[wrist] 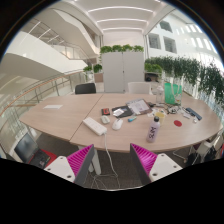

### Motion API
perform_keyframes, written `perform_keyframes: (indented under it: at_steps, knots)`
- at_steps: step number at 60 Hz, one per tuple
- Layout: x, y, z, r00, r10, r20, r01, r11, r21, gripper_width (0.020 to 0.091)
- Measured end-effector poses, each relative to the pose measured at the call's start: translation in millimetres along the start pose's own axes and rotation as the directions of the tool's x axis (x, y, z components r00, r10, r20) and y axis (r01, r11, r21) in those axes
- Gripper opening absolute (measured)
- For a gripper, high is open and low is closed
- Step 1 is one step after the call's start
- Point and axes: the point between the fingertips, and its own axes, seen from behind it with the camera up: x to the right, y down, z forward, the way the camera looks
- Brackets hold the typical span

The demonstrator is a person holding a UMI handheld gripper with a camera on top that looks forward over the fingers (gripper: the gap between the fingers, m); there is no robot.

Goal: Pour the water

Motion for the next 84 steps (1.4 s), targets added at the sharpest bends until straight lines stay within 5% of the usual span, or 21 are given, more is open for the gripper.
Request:
perform_keyframes:
  at_steps: [16,23,38,54,57,60,70,75,84]
  knots:
    - [19.8,1.5,11.0,0.999,-0.002,-0.051,0.004,0.999,0.052,0.0793]
    - [64.2,3.4,30.9,0.992,-0.041,-0.123,0.059,0.987,0.146,0.0792]
    - [198.9,22.9,152.2,0.974,0.079,-0.213,-0.013,0.956,0.294,0.0792]
    - [264.8,12.2,301.0,0.975,0.098,-0.198,-0.029,0.945,0.327,0.0791]
    - [266.4,5.5,315.7,0.979,0.071,-0.190,-0.004,0.944,0.329,0.0744]
    - [264.4,4.2,332.9,0.983,0.027,-0.181,0.031,0.951,0.307,0.0548]
    - [273.3,-5.6,345.6,0.971,0.015,-0.238,0.064,0.944,0.323,0.0507]
    - [273.8,-6.9,349.7,0.971,0.022,-0.239,0.053,0.951,0.305,0.0427]
    - [247.3,-23.1,360.0,0.988,0.146,-0.047,-0.132,0.964,0.229,0.0378]
